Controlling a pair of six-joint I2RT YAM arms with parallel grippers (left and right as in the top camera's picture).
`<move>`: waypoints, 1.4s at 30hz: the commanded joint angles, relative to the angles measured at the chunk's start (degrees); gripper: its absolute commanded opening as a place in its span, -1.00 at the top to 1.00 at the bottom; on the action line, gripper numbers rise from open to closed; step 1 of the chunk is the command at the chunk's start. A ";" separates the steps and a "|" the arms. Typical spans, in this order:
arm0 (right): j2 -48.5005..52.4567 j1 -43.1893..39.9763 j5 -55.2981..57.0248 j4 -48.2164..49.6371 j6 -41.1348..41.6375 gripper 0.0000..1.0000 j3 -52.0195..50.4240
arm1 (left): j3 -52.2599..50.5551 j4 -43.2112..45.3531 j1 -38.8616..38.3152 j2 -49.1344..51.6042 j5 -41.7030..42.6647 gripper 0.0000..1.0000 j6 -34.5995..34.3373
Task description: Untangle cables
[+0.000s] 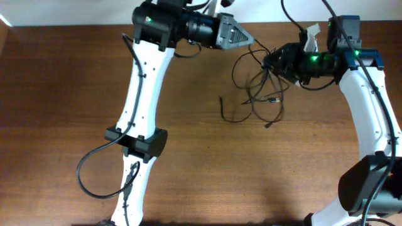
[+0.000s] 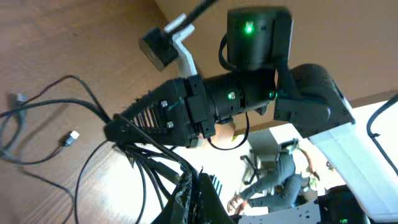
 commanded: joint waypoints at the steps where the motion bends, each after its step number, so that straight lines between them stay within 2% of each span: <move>1: 2.58 -1.42 11.50 -2.54 -3.50 -0.06 -1.25 | 2.60 0.66 3.65 -9.44 5.31 1.00 -0.52; 3: 2.58 -1.40 13.77 -4.50 -4.42 -0.06 -1.25 | 2.60 0.63 4.76 -9.84 4.22 1.00 -0.48; 9: 2.58 -1.51 26.64 -11.56 -6.99 -0.07 -1.25 | 2.60 -1.20 8.09 -10.12 -13.20 1.00 0.42; 11: 2.58 -1.49 26.91 -12.13 -8.70 -0.08 -1.25 | 2.60 -2.51 8.44 -10.25 -16.92 1.00 2.01; 15: 2.58 -1.36 25.79 -12.26 -11.28 -0.18 -1.22 | 2.60 -5.40 8.44 -10.49 -20.26 1.00 3.37; 17: 2.58 -1.36 25.79 -12.20 -11.23 -0.25 -1.22 | 2.60 -3.80 8.31 -11.80 -20.26 1.00 3.34; 19: 2.58 -1.36 25.79 -12.20 -11.23 -0.34 -1.22 | 2.60 -1.25 8.33 -14.56 -21.18 1.00 3.34; 23: 2.58 -1.36 25.81 -12.20 -11.28 -0.36 -1.25 | 2.60 2.71 9.35 -25.53 -30.21 1.00 3.37; 27: 2.58 -1.36 25.79 -12.17 -11.23 -0.37 -1.25 | 2.56 3.89 12.35 -34.07 -39.56 1.00 3.37; 29: 2.58 -1.33 25.77 -12.26 -11.23 -0.37 -1.25 | 2.43 2.45 13.29 -36.85 -41.33 1.00 3.37; 34: 2.58 -1.29 23.58 -12.31 -13.18 -0.37 -1.25 | -3.45 -9.94 13.07 -32.74 -41.24 1.00 4.44; 38: 2.58 -1.29 23.63 -12.39 -13.18 -0.69 -1.25 | -12.33 -14.73 10.38 -27.30 -41.42 1.00 7.85; 42: 2.58 -1.29 23.39 -12.83 -13.86 -0.80 -1.25 | -21.31 -14.45 6.80 -22.21 -45.77 1.00 8.09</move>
